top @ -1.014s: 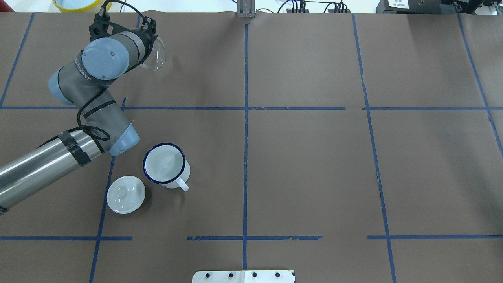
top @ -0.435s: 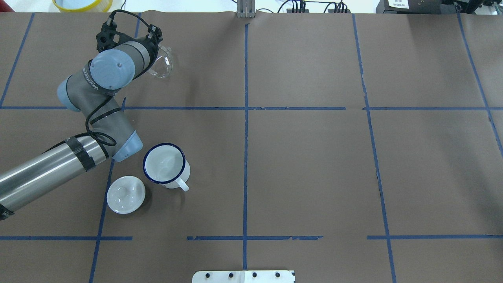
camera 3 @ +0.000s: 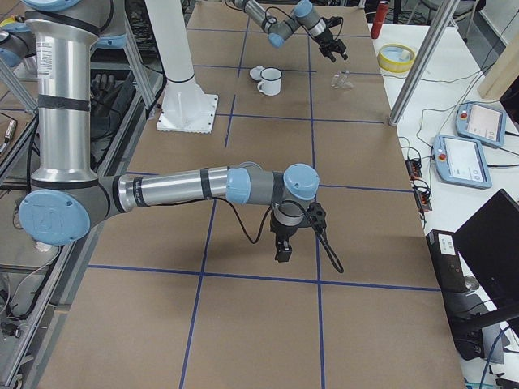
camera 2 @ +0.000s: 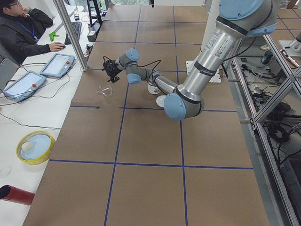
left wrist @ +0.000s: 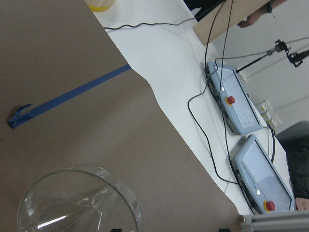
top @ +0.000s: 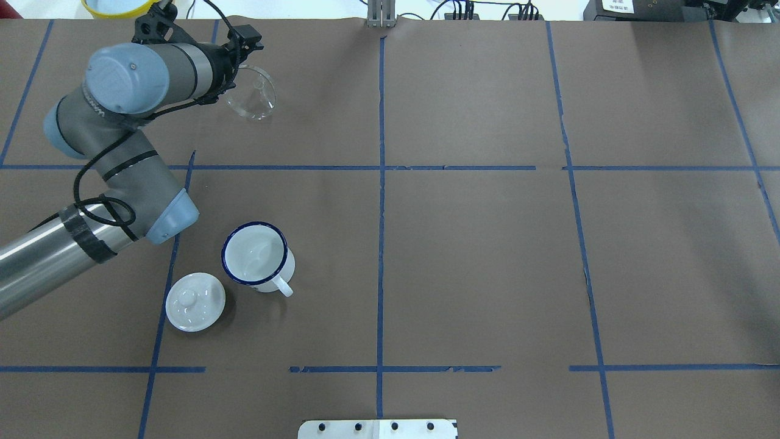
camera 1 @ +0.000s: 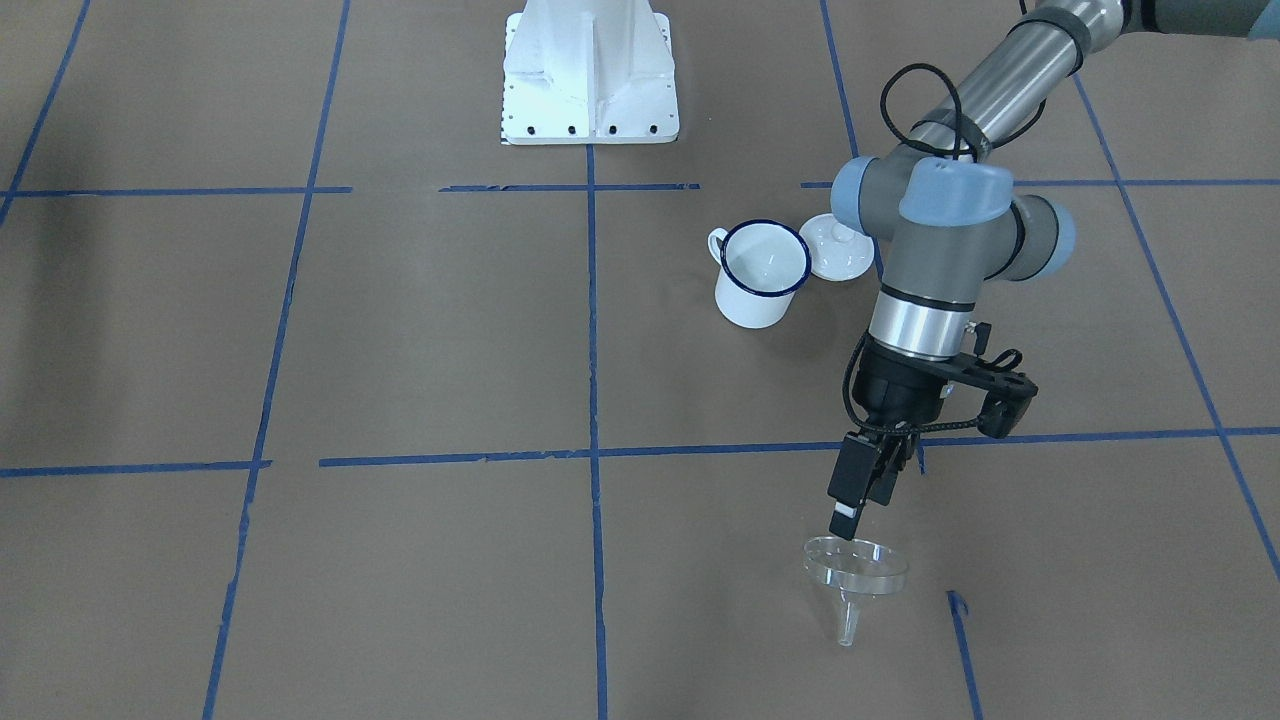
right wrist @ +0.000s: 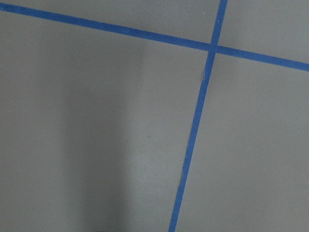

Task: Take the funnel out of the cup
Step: 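Carry the glass funnel farther from the robot, set it down, open the left gripper, then move the left gripper back toward the white upside-down funnel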

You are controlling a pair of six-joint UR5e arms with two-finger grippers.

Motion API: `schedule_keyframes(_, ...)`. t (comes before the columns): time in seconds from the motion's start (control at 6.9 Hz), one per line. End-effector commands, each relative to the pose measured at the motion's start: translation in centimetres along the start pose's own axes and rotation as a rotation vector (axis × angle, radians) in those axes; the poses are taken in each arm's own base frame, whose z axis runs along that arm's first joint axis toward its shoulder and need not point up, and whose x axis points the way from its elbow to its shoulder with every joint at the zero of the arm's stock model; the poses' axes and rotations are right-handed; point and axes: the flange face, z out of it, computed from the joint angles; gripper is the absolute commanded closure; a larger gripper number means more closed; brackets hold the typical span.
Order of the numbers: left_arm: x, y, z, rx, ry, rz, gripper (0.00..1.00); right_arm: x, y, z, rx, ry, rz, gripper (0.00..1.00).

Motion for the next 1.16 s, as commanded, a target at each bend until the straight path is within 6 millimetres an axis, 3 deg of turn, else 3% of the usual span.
schedule_keyframes(0.0,-0.3,-0.2,-11.5,-0.123,-0.089,0.360,0.00,0.0,0.0,0.0,-0.001,0.000,0.001,0.00)
schedule_keyframes(0.14,-3.0,-0.1,-15.7,-0.205,-0.096,0.531,0.00,0.0,0.0,0.0,0.000,0.000,0.000,0.00)
schedule_keyframes(0.43,-8.4,0.5,-18.3,-0.429,-0.106,0.649,0.00,0.0,0.0,0.0,0.000,0.000,0.000,0.00)
schedule_keyframes(0.58,-12.3,2.2,-19.6,-0.490,-0.179,0.633,0.00,0.0,0.0,0.0,0.000,0.000,0.000,0.00)
schedule_keyframes(0.72,-15.1,5.7,-19.3,-0.554,-0.237,0.611,0.00,0.0,0.0,0.0,-0.001,0.000,0.001,0.00)
schedule_keyframes(1.01,-18.4,16.2,-17.1,-0.553,-0.364,0.543,0.00,0.0,0.0,0.0,-0.001,0.000,0.001,0.00)
